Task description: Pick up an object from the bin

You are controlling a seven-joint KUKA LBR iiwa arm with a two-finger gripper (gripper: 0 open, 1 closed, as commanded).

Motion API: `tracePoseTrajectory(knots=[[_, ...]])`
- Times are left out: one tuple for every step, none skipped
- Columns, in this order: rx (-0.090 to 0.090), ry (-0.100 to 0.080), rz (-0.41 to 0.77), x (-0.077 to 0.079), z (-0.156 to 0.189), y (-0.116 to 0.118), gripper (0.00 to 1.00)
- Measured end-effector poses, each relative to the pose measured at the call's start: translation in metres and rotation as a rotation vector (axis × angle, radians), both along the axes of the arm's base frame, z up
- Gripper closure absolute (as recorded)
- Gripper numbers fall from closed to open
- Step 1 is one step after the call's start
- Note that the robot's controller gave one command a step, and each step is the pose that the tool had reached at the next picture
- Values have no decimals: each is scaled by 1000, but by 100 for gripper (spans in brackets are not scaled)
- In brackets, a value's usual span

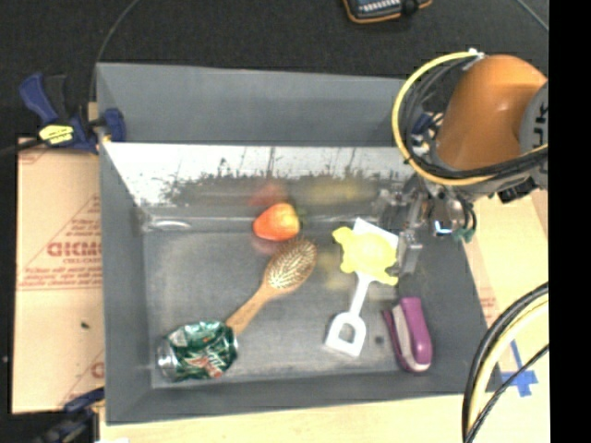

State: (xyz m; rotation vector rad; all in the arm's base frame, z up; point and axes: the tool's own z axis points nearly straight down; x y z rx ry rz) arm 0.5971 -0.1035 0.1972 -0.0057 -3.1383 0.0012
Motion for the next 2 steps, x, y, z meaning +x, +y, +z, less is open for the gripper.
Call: tracePoseTrajectory(knots=[[-1,-8,4,2,4,1,0],[0,-12,-239,32,-101,-6,0]])
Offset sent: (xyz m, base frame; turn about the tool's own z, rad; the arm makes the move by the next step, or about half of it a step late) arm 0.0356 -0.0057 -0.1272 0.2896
